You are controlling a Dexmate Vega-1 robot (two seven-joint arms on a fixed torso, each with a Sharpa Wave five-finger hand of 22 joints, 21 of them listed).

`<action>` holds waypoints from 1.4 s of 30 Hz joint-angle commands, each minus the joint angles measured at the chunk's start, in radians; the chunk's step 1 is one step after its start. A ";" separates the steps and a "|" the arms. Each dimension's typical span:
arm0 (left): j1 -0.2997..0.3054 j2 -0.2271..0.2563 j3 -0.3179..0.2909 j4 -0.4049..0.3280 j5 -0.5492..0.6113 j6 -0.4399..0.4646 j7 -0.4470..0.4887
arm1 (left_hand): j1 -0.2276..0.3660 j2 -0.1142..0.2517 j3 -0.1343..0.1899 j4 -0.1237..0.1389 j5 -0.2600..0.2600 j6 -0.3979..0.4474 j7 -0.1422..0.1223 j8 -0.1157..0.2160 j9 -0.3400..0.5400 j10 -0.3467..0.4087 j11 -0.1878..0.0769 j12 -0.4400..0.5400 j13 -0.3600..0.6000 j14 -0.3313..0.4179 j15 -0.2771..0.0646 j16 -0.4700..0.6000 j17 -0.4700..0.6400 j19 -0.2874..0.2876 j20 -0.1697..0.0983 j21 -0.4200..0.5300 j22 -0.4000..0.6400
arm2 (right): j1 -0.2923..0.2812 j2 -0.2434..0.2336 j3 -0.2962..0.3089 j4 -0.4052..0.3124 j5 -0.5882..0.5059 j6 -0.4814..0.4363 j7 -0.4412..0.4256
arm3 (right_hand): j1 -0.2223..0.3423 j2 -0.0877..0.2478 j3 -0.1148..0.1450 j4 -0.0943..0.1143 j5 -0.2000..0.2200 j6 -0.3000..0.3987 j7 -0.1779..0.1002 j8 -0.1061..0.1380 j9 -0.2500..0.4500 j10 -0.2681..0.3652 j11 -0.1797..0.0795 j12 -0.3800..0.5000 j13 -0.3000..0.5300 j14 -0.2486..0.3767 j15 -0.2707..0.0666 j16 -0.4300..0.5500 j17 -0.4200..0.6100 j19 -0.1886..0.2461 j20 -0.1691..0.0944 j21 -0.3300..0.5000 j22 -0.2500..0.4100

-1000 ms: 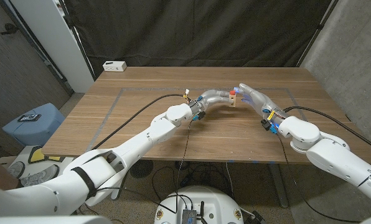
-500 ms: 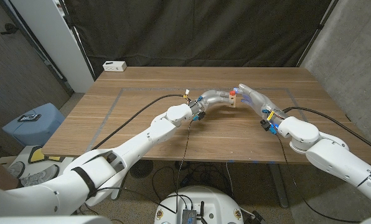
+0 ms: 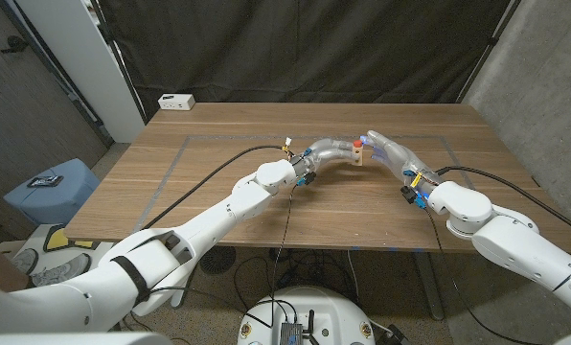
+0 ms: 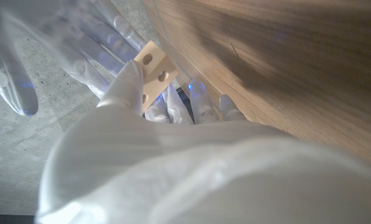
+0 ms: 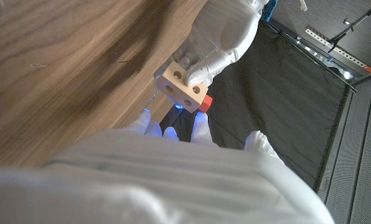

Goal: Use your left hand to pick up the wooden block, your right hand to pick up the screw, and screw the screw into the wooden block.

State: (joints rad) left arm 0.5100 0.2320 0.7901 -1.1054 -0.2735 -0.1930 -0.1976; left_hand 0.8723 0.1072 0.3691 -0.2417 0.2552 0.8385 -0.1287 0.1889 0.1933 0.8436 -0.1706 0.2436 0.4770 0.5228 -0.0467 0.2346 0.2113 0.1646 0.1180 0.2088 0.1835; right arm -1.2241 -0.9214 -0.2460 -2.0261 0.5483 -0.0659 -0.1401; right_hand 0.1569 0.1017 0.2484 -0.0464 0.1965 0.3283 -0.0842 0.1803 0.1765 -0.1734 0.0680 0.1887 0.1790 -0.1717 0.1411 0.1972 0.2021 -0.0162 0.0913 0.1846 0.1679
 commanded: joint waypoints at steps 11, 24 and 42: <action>-0.001 0.002 -0.005 0.006 -0.006 -0.008 -0.006 | -0.008 0.022 0.082 0.081 0.006 0.042 0.027 0.010 0.001 0.008 0.002 0.015 0.022 0.007 -0.027 0.006 0.004 0.008 -0.003 0.002 0.002 | -0.026 -0.011 0.007 -0.044 0.000 -0.025 -0.024 | -0.011 0.002 0.009 0.002 0.006 0.004 -0.001 0.004 0.002 -0.027 0.004 0.003 0.004 -0.071 0.006 0.005 0.002 -0.008 0.002 0.005 0.002; -0.001 0.001 -0.005 0.013 -0.009 -0.014 -0.013 | -0.007 0.022 0.083 0.081 0.007 0.040 0.028 0.009 0.001 0.008 0.001 0.015 0.021 0.006 -0.026 0.006 0.004 0.008 -0.003 0.002 0.002 | -0.044 -0.016 0.013 -0.070 -0.003 -0.040 -0.041 | -0.011 0.003 0.010 0.002 0.006 0.007 0.000 0.005 0.002 -0.027 0.005 0.003 0.004 -0.071 0.006 0.005 0.002 -0.008 0.002 0.005 0.002; -0.006 0.001 -0.008 0.024 -0.014 -0.022 -0.024 | -0.007 0.023 0.083 0.081 0.007 0.040 0.028 0.009 0.001 0.007 0.000 0.015 0.021 0.006 -0.026 0.006 0.005 0.007 -0.003 0.002 0.002 | -0.055 -0.013 0.007 -0.102 -0.009 -0.056 -0.054 | -0.011 0.003 0.012 0.001 0.006 0.010 0.001 0.006 0.002 -0.027 0.004 0.003 0.004 -0.071 0.007 0.005 0.002 -0.007 0.001 0.005 0.002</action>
State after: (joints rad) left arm 0.5078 0.2338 0.7841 -1.0889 -0.2851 -0.2098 -0.2138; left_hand 0.8724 0.1073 0.3691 -0.2417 0.2555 0.8385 -0.1287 0.1889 0.1934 0.8405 -0.1699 0.2436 0.4770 0.5228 -0.0468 0.2346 0.2113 0.1646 0.1180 0.2088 0.1835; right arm -1.2747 -0.9364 -0.2347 -2.1102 0.5442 -0.1115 -0.1868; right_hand 0.1569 0.1017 0.2530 -0.0440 0.1965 0.3282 -0.0843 0.1821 0.1749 -0.1734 0.0680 0.1887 0.1790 -0.1716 0.1411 0.1972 0.2021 -0.0161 0.0913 0.1846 0.1679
